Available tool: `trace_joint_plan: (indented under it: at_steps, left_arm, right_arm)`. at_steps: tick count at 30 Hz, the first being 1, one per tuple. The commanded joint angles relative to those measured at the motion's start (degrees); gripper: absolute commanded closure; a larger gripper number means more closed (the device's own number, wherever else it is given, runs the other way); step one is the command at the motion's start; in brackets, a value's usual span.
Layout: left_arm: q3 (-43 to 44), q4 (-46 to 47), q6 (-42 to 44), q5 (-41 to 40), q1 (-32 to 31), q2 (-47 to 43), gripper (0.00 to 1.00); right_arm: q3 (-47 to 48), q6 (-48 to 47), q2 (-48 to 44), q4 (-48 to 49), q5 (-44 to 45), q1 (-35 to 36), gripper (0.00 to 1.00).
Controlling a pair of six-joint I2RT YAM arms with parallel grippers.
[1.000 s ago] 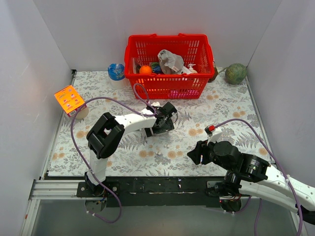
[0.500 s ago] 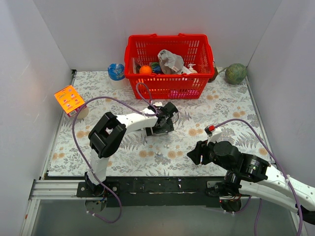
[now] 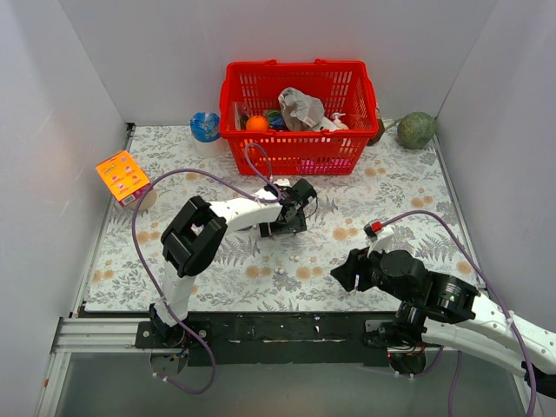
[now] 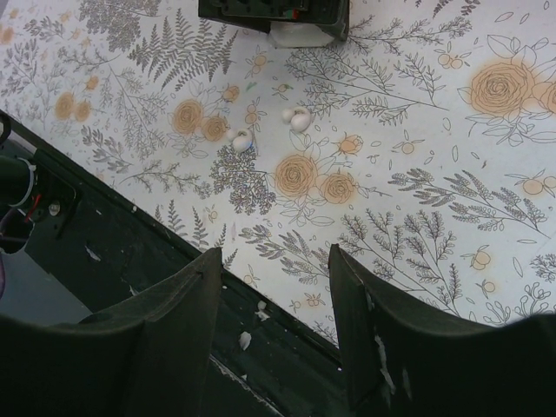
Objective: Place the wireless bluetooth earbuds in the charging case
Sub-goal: Pick up the charging case at the center of the board.
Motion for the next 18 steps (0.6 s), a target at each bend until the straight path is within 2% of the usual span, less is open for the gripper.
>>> trace_joint_plan:
  at_steps: [1,7,11,12,14,15,18]
  left_arm:
    - [-1.8,-0.1,-0.9,0.4,0.2,1.9,0.19]
    - [-3.7,0.6,-2.3,0.9,0.2,1.5,0.21]
    - [-5.0,1.6,-2.3,1.4,0.2,0.9,0.33]
    - [-5.6,1.9,-2.3,1.4,0.2,0.7,0.41]
    - [-6.0,2.3,-2.3,1.6,0.2,0.3,0.48]
    - [-6.4,2.5,-2.3,1.5,0.2,0.1,0.54]
    - [-7.0,4.0,-1.0,0.9,0.1,-2.4,0.61]
  right_arm:
    - [-0.5,0.6,-0.9,1.2,0.8,-0.1,0.41]
    - [-0.6,0.6,-0.6,1.2,0.4,-0.1,0.41]
    - [-0.4,0.5,-0.7,1.2,0.4,-0.1,0.41]
    - [-0.3,0.5,-0.7,1.3,0.3,-0.1,0.41]
    - [0.0,0.4,-0.5,1.3,0.4,0.0,0.41]
    - [0.1,0.4,-0.3,1.3,0.4,-0.1,0.41]
    - [1.5,0.0,0.2,1.4,0.4,-0.1,0.41]
